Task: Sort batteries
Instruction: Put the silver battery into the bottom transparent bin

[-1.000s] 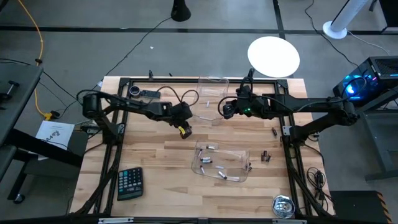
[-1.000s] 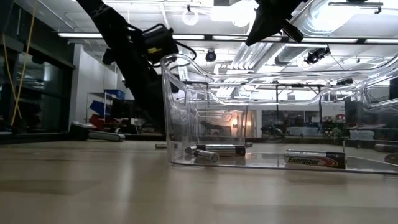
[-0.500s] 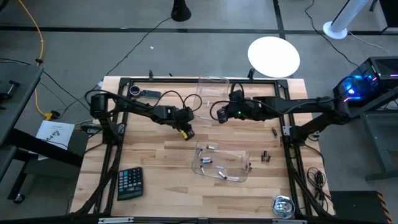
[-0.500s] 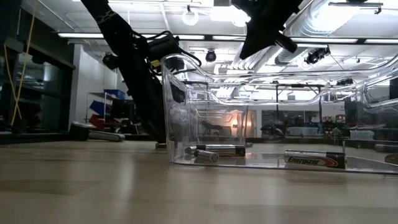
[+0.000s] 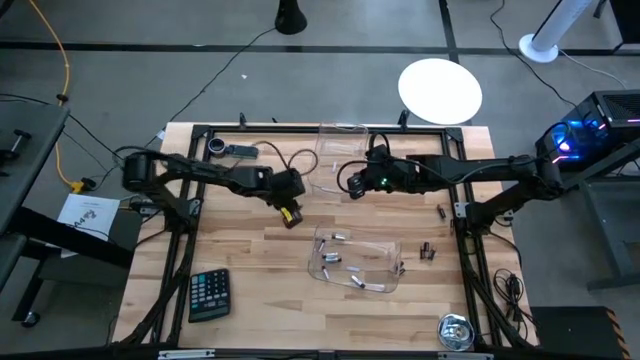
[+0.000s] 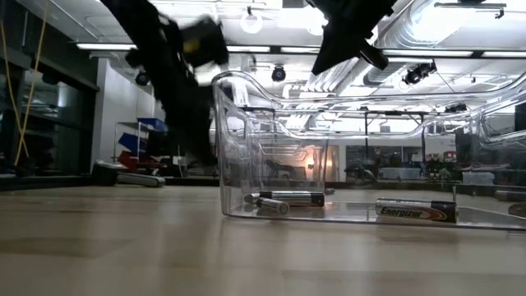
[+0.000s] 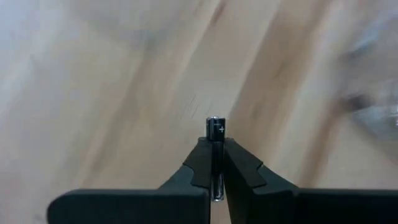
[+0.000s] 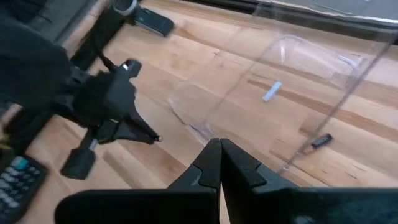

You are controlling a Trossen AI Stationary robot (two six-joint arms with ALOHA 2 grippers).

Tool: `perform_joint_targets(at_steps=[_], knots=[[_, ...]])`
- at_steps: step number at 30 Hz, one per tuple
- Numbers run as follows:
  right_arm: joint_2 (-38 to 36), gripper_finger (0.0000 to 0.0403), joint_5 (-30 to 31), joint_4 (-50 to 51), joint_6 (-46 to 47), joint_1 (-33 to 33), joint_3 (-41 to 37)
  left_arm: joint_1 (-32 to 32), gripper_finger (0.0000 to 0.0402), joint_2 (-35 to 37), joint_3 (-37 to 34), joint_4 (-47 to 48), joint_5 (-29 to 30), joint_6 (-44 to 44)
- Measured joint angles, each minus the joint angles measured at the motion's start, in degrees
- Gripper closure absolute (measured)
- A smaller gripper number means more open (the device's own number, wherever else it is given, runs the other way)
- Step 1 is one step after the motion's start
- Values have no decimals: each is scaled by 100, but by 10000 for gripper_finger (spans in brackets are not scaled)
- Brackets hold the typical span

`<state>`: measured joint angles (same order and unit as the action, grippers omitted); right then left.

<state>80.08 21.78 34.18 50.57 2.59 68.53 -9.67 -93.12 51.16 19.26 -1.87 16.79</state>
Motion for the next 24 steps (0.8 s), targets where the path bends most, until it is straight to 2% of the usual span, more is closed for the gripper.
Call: perform_joint_targets(at_steps=[3,7,10,17,24], knots=[[-88,403,-55,-255,-97,-18,-4,39,398,540,0,-72,-101,-455],[-436,403,40,-887,-427,-91,-4,300,399,1207,10,-659,-742,-1035],[-778,403,172,-1295,-745,-188,-4,628,397,1428,12,-1146,-785,-1479],[-1501,403,261,-1566,-1244,-315,-4,1129,399,1017,33,-2329,-1008,-1843],[-1782,403,257,-1156,-1179,-458,2,1235,401,533,368,-1844,-940,-1439]])
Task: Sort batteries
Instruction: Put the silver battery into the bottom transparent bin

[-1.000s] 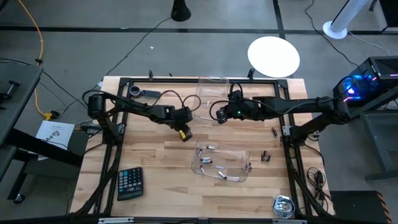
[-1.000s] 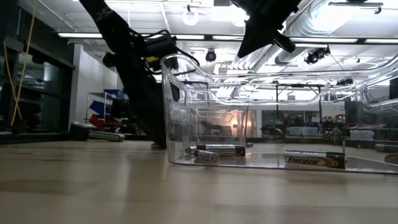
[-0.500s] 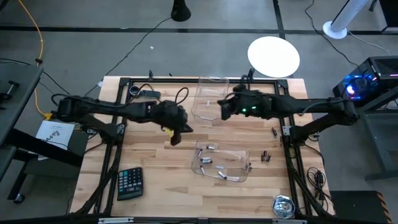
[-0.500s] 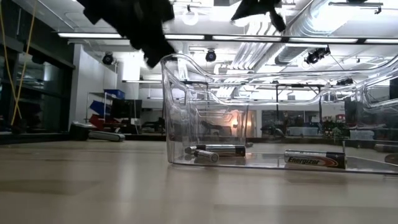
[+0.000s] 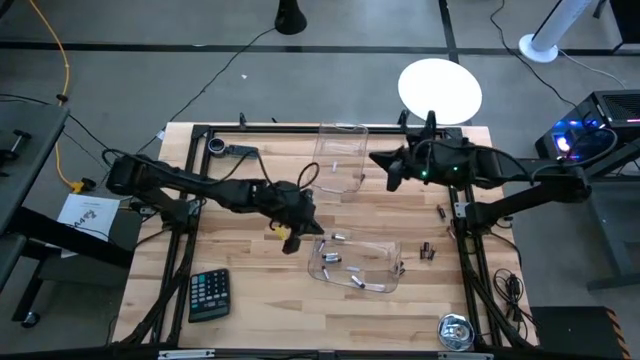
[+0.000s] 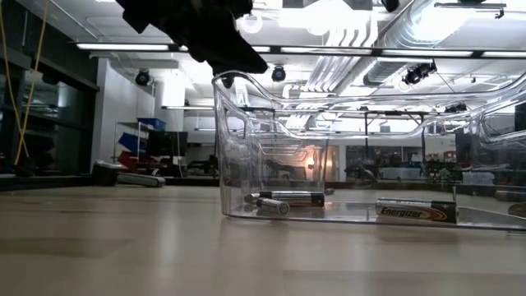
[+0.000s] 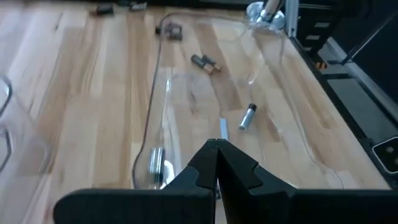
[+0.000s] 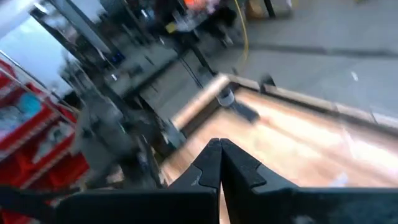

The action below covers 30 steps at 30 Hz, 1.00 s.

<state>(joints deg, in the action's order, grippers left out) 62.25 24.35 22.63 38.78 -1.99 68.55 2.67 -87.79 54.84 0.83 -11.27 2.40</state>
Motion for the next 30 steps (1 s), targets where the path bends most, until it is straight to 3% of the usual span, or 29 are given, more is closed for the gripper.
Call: perform_joint_targets(at_steps=[7,13,17,19,25,28,30], knots=[[188,403,-18,2098,1486,-191,2,-405,401,714,254,1195,33,-11],[771,403,-951,4778,3050,-428,2,-931,401,1963,174,2004,1046,-254],[1255,403,-1456,6589,3951,-668,-10,-1312,401,2645,3,2060,1244,-172],[1406,403,-1961,6732,3955,-707,-220,-1441,401,2909,-100,2029,1244,-45],[1426,403,-3798,5324,2919,-701,-1960,-1552,401,3329,-270,2115,1241,144],[1457,403,-4170,5325,2836,-614,-2701,-1541,401,3352,-270,2042,1234,144],[1548,403,-3908,5399,2818,-579,-2545,-1541,401,3338,-271,1974,1235,144]])
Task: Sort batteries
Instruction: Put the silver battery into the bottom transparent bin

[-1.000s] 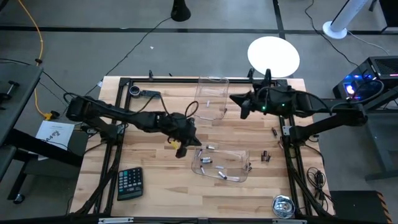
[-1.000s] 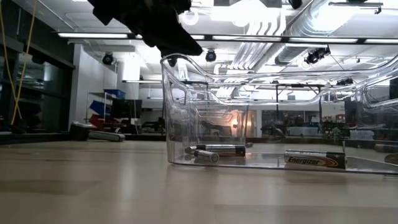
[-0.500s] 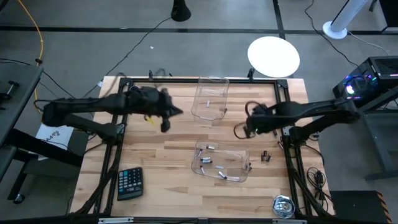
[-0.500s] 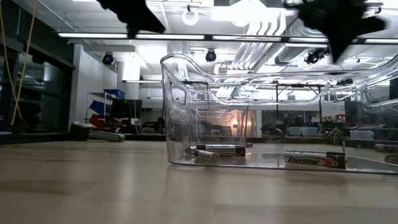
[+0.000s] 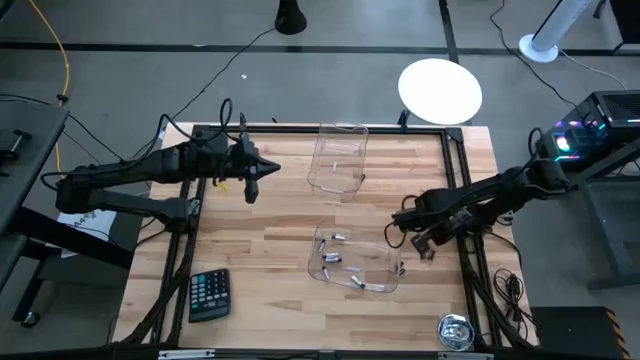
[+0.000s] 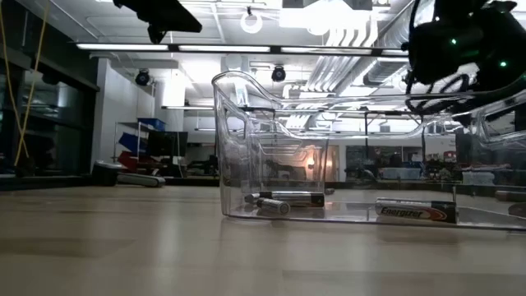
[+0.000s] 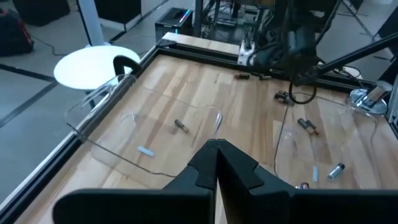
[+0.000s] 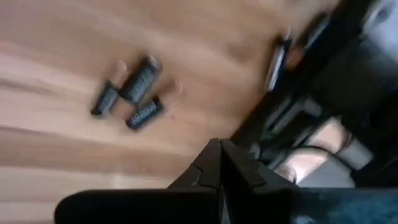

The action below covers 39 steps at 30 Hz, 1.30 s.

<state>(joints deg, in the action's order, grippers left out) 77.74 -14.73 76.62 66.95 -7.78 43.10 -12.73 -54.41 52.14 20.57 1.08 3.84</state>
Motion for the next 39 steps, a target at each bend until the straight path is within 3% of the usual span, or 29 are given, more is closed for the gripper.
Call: perform_joint_targets(at_steps=[4,10,17,27,35,39], knots=[[472,403,562,300,-578,298,132,-32,401,-101,-4,-172,18,0],[1448,403,199,205,-3298,603,-37,-33,401,-160,-2,-361,22,48],[2617,403,573,74,-4865,1103,-1,-33,401,-160,-2,-371,17,107],[3486,403,1752,-23,-5627,1931,-41,-33,401,-138,-2,-366,20,155],[3490,403,1414,-123,-5830,2199,-242,-33,401,-140,-2,-340,22,157],[3488,403,932,-178,-5869,2155,-241,-33,401,-140,-2,-323,22,169]])
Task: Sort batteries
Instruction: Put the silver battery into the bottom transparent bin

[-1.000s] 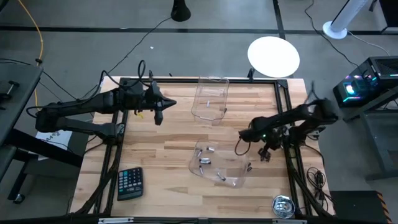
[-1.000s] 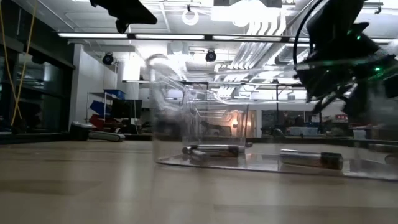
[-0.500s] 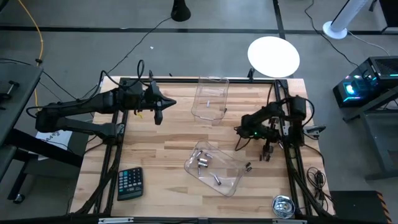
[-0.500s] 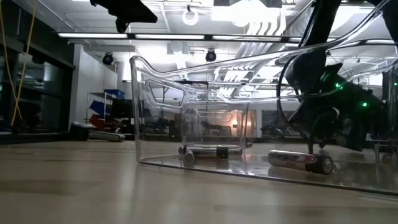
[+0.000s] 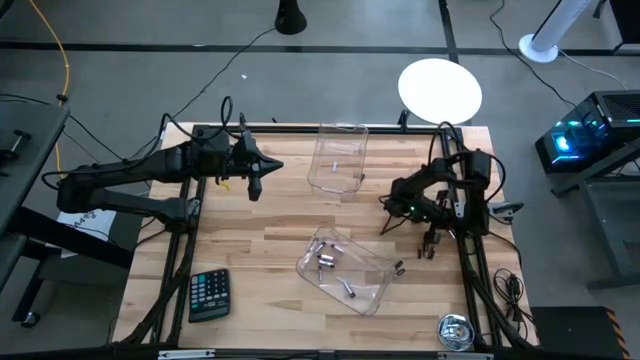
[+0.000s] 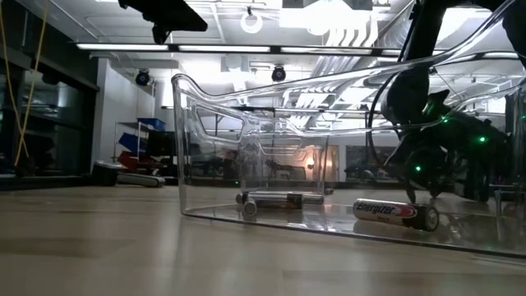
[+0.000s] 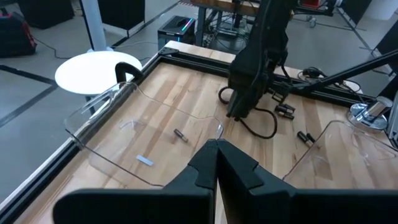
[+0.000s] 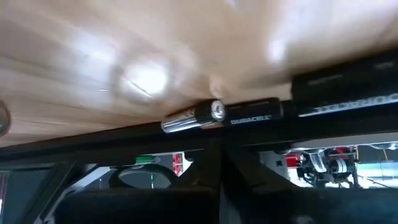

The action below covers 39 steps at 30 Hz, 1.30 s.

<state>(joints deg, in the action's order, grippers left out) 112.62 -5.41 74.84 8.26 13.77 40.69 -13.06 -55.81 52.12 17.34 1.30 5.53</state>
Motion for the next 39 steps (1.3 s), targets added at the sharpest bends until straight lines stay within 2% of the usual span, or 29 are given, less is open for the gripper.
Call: perform_joint_targets(at_steps=[7,15,24,28,34,39], knots=[[-2,403,46,-130,220,-274,0,0,401,0,0,152,0,41],[-96,403,87,-332,67,-527,16,0,401,0,0,335,-1,160],[-1097,403,200,-733,346,-708,353,0,401,0,4,455,2,134],[-1654,403,536,-566,826,-739,628,0,401,0,4,455,0,124],[-1827,403,846,91,1726,-248,418,1,401,0,4,455,33,33],[-1770,403,840,-67,2410,305,43,0,401,0,4,454,79,27]])
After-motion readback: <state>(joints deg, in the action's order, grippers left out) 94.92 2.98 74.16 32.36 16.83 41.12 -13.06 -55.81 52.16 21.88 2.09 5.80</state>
